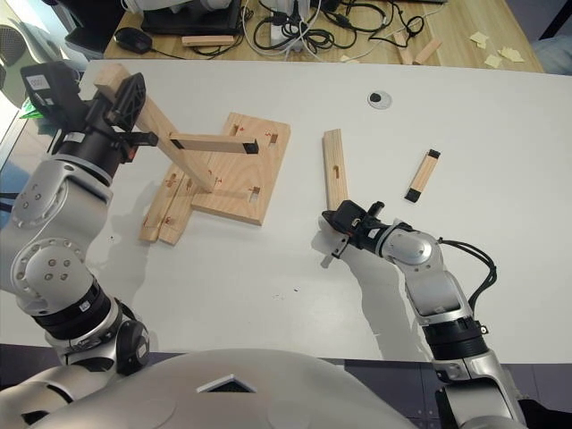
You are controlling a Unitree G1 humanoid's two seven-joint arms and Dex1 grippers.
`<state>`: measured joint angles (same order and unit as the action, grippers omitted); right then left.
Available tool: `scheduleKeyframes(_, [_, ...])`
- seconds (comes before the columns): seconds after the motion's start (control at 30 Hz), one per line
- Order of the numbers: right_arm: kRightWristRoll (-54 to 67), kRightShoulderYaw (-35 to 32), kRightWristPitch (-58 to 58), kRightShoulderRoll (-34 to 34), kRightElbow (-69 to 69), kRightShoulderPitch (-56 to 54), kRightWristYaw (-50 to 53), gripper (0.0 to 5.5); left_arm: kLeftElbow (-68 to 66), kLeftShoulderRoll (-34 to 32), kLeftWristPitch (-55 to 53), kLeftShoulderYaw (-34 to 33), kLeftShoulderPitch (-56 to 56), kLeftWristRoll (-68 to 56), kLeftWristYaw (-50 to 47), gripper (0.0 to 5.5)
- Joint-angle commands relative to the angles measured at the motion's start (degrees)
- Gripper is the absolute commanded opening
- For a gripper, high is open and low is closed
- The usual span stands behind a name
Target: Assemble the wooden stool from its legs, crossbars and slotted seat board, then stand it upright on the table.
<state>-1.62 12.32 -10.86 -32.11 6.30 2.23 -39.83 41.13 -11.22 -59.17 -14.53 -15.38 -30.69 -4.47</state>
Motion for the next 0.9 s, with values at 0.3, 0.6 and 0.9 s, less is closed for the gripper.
scheduleKeyframes(0.3, [-1.05, 0.12, 0.28, -0.3, -0.7, 0.17, 0.56, 0.0, -3.03, -0.73, 5.21, 4.94, 6.7, 3.32, 3.85, 1.02])
scheduleKeyframes(0.6, [-1.71, 1.57, 2.55, 0.13, -3.98, -4.01, -1.0, 0.0, -10.69, 3.67, 20.8, 13.91, 12.09, 12.49, 3.46, 1.02])
scheduleKeyframes(0.9, [-1.81, 0.88, 5.33, 0.57, -5.37, -4.4, 0.46, 0.0, -17.57, 5.85, 28.18, 16.79, 9.1, 16.02, 4.78, 1.02])
